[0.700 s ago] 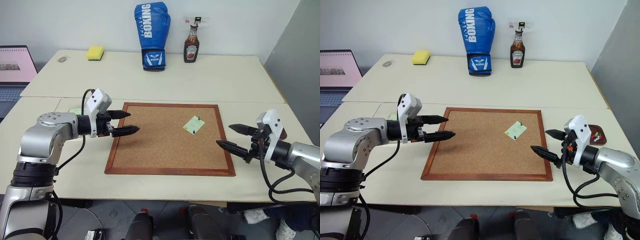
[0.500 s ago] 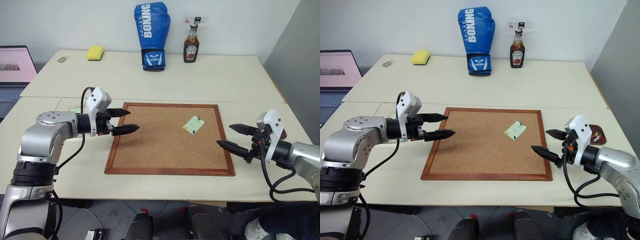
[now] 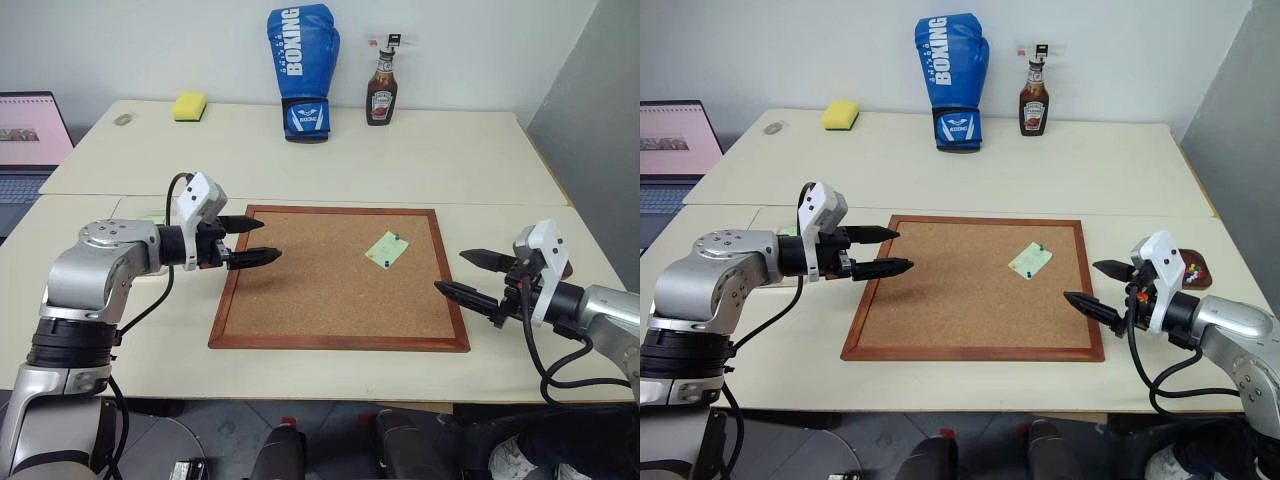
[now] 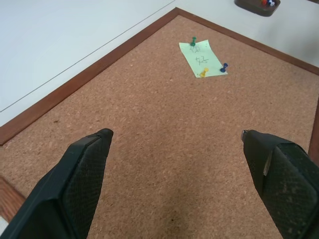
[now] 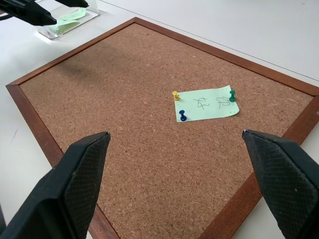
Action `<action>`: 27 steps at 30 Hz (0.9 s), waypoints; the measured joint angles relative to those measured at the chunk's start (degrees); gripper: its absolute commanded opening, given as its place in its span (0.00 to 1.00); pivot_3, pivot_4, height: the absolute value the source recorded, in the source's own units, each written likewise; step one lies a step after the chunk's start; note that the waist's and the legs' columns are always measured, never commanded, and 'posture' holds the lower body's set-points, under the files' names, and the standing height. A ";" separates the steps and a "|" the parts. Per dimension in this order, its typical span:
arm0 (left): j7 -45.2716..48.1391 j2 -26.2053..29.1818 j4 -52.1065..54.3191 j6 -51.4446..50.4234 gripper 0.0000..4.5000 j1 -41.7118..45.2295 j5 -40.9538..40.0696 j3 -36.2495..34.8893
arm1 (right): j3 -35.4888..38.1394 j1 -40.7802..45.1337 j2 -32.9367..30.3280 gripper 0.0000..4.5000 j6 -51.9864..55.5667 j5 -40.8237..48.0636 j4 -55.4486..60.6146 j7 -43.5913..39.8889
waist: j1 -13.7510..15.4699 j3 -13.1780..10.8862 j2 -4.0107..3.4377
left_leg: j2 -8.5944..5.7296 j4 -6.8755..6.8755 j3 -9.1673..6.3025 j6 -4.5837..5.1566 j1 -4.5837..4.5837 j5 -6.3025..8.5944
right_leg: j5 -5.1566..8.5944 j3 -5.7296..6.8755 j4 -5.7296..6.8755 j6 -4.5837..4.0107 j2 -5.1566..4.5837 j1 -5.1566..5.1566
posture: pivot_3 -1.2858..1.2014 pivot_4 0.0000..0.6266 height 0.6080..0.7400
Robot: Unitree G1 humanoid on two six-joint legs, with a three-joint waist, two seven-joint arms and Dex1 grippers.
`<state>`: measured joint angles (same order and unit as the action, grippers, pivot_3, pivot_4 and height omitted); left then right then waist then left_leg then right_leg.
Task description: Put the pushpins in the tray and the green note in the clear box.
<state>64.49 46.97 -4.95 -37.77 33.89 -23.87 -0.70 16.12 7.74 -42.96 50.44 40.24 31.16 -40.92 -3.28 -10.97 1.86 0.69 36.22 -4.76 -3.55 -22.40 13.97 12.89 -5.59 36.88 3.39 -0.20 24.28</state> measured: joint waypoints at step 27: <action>-3.38 -10.86 -1.06 8.61 0.13 0.52 2.89 3.67 | -11.96 5.59 5.88 1.00 -10.83 -13.14 -11.41 6.66 | 0.02 0.01 0.00 | -0.01 0.16 0.00 0.00 0.03 0.00 | -0.08 -0.02 0.12 0.11 0.01 -0.07 | 0.52 0.24 1.00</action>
<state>61.11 36.11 -6.01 -29.16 34.42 -20.98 2.97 4.16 13.33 -37.09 39.61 27.10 19.75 -34.26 -3.25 -10.96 1.86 0.67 36.38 -4.76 -3.55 -22.37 13.96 12.80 -5.61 37.00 3.50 -0.19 24.21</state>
